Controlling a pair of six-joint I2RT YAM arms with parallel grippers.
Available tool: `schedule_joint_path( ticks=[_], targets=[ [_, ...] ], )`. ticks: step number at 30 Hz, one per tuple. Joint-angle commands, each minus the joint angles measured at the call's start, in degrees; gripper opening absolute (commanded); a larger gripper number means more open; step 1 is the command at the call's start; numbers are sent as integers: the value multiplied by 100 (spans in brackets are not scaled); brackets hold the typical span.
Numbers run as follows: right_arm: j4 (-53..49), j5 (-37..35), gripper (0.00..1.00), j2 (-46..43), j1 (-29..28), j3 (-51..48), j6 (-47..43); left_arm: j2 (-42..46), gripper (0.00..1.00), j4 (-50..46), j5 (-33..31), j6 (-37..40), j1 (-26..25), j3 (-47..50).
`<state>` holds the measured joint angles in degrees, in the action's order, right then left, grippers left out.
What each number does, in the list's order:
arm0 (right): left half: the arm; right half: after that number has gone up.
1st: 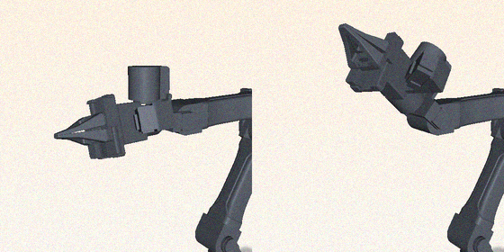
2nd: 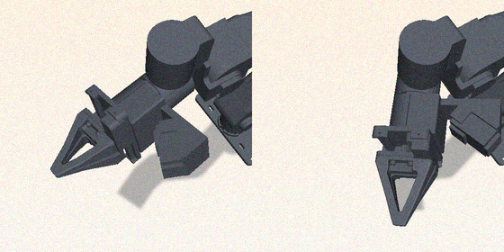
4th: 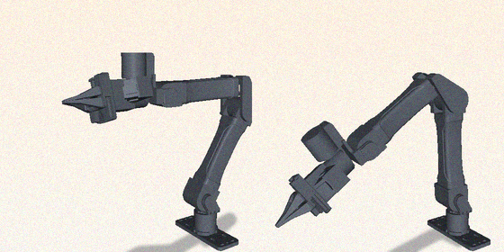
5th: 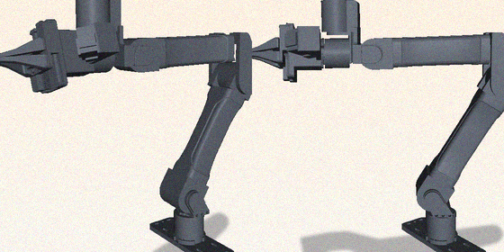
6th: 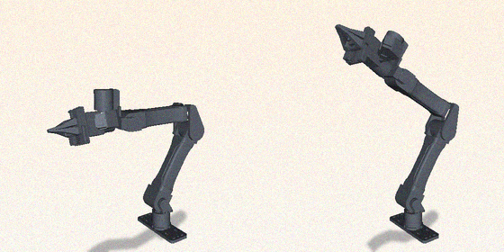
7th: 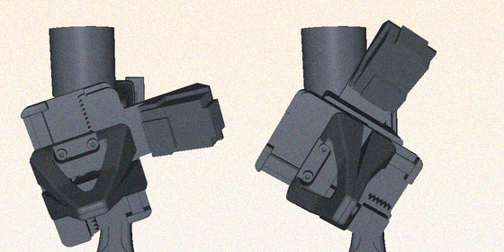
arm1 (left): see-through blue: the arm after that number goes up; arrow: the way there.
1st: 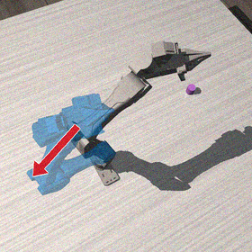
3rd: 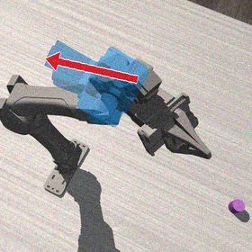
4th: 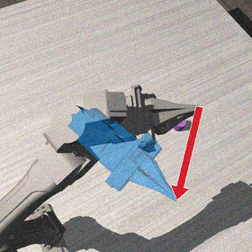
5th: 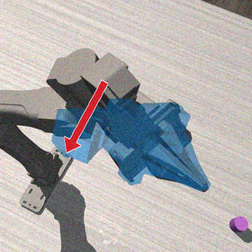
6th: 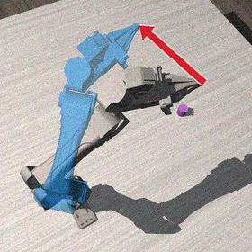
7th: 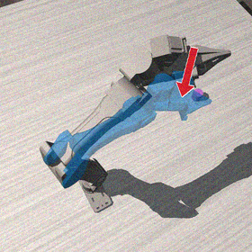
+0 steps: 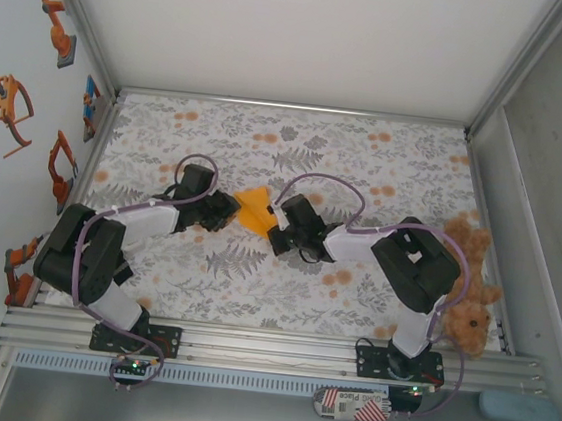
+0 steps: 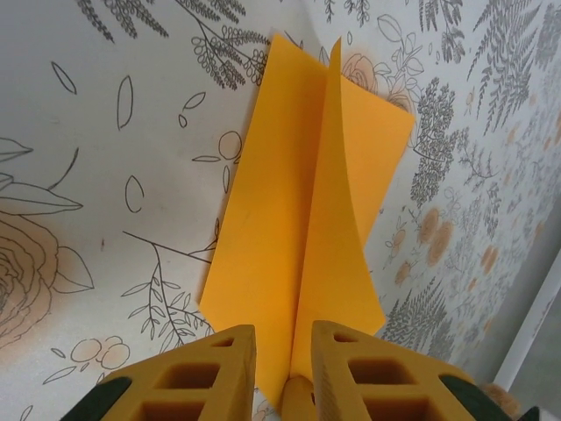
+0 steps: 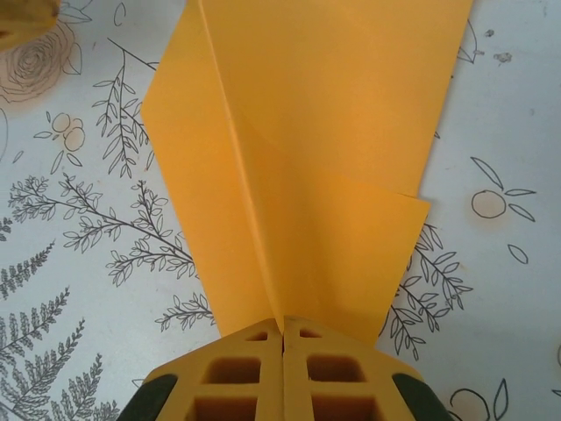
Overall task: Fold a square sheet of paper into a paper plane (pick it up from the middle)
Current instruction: Fourth fold the wing at the center of the table.
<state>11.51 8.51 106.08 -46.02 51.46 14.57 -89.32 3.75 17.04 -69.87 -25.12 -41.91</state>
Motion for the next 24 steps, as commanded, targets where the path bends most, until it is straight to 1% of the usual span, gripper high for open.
schedule_joint_path(
  ticks=[1,10,24],
  targets=[
    [225,560,1,16,109,-58,238,-73,22,274,115,132,-66,41],
    [325,1406,0,183,421,-14,698,-526,21,840,396,96,-227,-20],
    [806,2298,0,534,776,-110,1482,-909,24,1546,570,319,-265,112]
  ],
)
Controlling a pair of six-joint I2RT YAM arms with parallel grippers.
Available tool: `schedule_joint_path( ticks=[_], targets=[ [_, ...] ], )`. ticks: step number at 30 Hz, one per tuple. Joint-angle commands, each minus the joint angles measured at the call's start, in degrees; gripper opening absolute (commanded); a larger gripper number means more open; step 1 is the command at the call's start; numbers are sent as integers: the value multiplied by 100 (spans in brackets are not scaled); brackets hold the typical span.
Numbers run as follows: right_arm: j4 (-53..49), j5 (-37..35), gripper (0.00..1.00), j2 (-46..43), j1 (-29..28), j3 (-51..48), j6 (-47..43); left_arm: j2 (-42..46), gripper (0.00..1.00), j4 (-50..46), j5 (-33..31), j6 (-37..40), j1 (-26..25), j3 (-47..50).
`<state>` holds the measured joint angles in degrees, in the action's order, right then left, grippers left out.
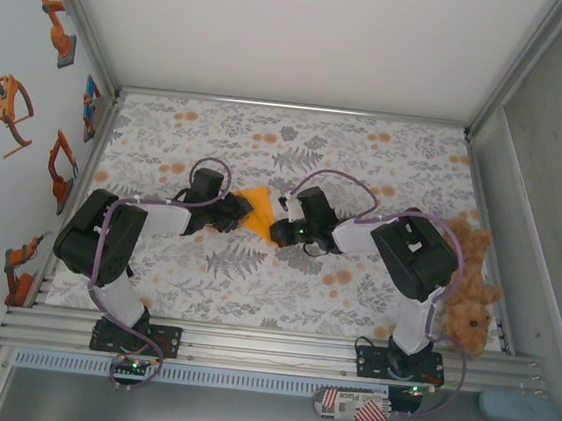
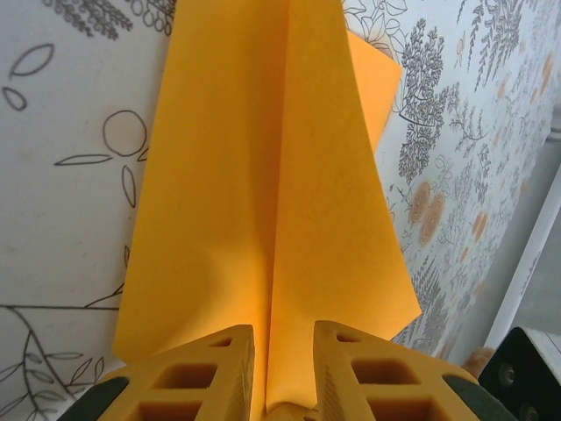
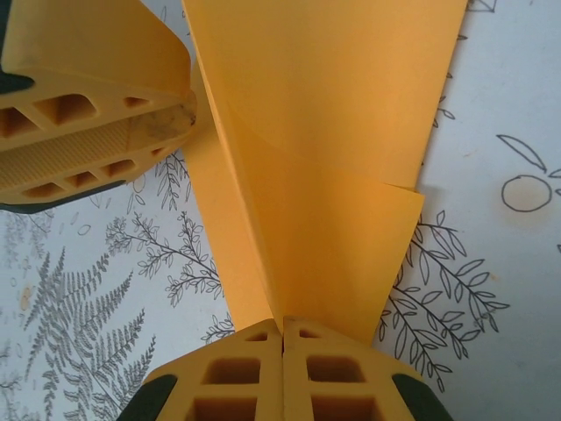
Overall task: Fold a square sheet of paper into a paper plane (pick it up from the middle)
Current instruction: Fourth fold the wing at the center of the table.
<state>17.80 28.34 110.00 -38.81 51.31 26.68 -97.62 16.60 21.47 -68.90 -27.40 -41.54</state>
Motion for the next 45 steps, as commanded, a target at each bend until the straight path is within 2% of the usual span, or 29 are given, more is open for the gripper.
schedule_joint_path(
  ticks=[1,8,17,27,31,40,45],
  targets=[
    [199,342,0,160,72,-108,307,-104,24,300,142,236,-42,82],
    [433,544,0,219,215,-247,570,-221,26,527,217,371,-55,138],
    [470,564,0,284,259,-253,620,-388,34,478,366,532,-94,54],
    [489,568,0,311,277,-262,639,-78,36,379,238,866,-141,90],
    [496,576,0,312,277,-262,633,52,41,396,199,1026,-158,122],
    [530,594,1,338,293,-271,654,-199,42,94,170,1120,-231,-120],
    [531,594,1,364,295,-279,655,-335,47,23,216,1107,-240,-248]
  ],
)
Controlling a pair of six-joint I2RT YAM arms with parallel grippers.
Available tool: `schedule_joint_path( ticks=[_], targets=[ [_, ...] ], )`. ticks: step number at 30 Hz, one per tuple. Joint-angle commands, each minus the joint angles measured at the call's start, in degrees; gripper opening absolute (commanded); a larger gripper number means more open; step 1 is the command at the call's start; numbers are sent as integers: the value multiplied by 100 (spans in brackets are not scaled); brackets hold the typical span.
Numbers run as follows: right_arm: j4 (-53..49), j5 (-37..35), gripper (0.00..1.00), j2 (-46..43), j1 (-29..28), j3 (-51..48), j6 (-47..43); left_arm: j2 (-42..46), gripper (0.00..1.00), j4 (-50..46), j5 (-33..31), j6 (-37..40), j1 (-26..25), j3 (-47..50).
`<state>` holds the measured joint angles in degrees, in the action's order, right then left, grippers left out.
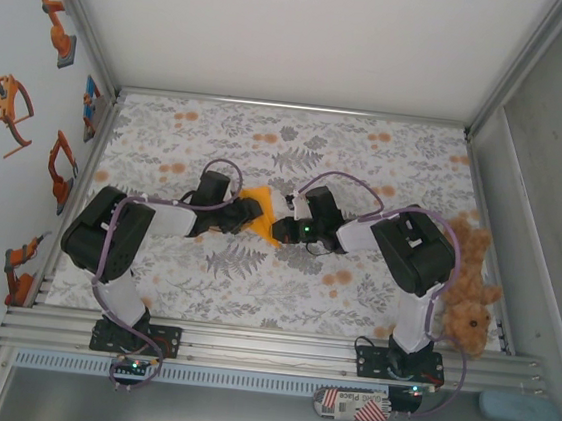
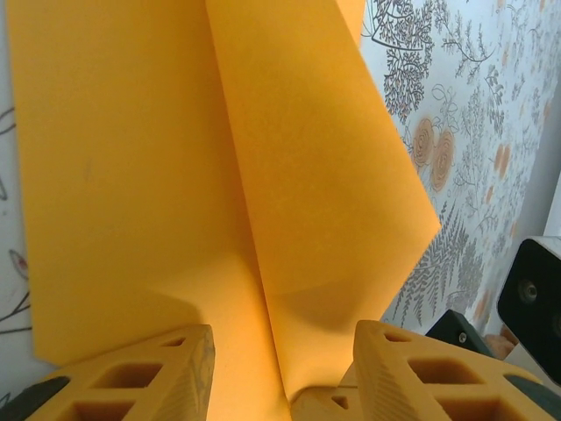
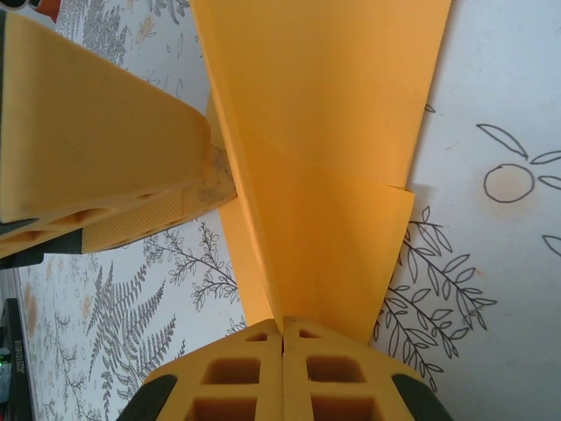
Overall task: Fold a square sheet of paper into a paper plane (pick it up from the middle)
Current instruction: Fourth fold the wing at the center of the table.
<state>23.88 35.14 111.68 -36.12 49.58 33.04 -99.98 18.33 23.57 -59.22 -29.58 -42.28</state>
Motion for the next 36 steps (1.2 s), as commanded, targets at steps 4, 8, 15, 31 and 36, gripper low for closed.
schedule_joint_path(
  ticks=[4,8,15,31,36],
  targets=[
    [-68,-77,1,188,31,-116,19,-183,48,-575,-141,131,-29,-287],
    [-72,-86,3,136,43,-124,20,-258,48,-1177,-364,130,-45,-417],
    [-147,-59,12,-122,52,-115,35,-507,48,-2330,-787,158,-78,-786],
    [-437,-138,22,-298,52,22,6,-1188,51,-3998,-1294,199,-186,-1557],
    [-592,-156,22,-240,52,133,-61,-1393,53,-4203,-1289,253,-225,-1713]
  ],
)
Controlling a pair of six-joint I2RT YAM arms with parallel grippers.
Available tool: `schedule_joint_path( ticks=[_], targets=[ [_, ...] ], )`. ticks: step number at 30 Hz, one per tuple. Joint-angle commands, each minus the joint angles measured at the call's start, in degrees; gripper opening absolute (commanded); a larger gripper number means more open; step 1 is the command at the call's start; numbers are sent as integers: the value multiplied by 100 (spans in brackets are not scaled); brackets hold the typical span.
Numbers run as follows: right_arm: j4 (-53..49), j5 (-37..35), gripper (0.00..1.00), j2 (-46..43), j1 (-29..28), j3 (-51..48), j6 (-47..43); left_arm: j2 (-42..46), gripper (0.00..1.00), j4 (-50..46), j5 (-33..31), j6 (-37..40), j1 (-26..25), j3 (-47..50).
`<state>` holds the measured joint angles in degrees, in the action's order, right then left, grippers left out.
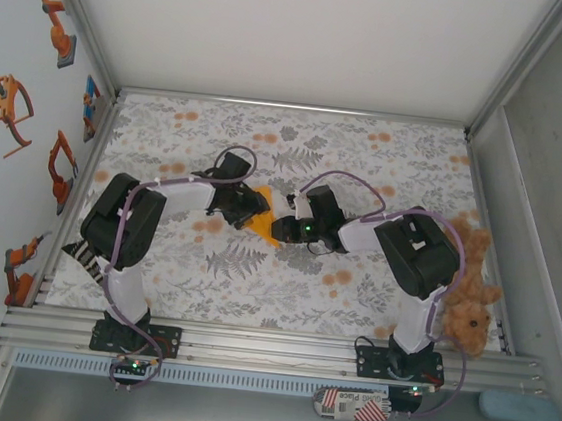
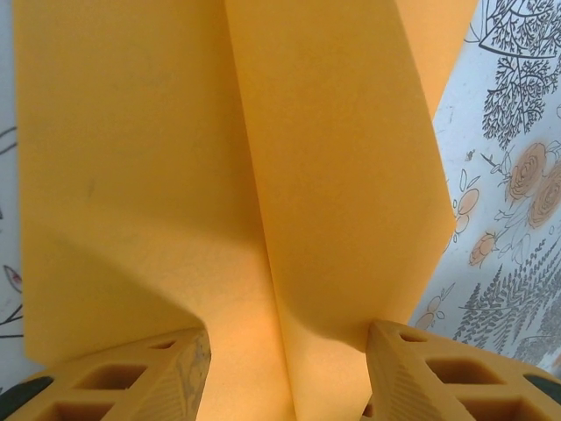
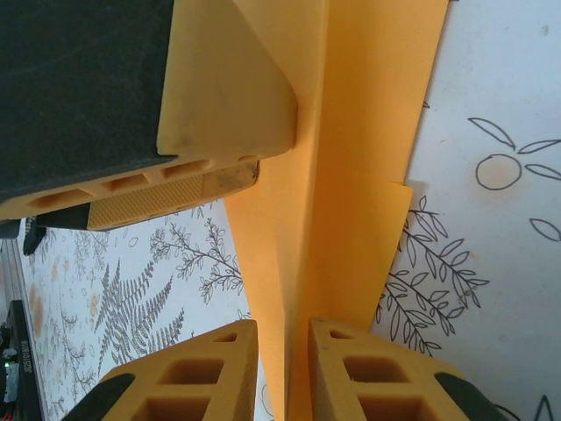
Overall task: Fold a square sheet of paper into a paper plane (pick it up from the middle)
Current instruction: Fourth fold the wing at the center of the table.
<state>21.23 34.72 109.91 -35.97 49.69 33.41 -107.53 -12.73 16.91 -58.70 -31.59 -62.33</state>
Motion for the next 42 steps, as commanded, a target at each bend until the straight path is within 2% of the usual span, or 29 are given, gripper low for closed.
schedule_joint_path(
  ticks=[1,11,26,31,35,42],
  targets=[
    [-354,-115,22,-50,37,149,-114,-676,54,-1121,-627,208,-39,270],
    [-451,-69,21,73,38,306,-93,-809,57,-1241,-612,322,-59,193],
    [-438,-108,11,246,46,190,91,-733,60,-1335,-602,399,-82,93],
    [-505,-79,6,302,59,172,113,-490,60,-1318,-574,516,-67,-88],
    [-626,-97,2,342,64,163,98,-240,61,-1086,-281,697,-15,-396],
    [-785,-127,2,386,72,181,95,420,63,-673,2,1060,138,-792]
  ],
)
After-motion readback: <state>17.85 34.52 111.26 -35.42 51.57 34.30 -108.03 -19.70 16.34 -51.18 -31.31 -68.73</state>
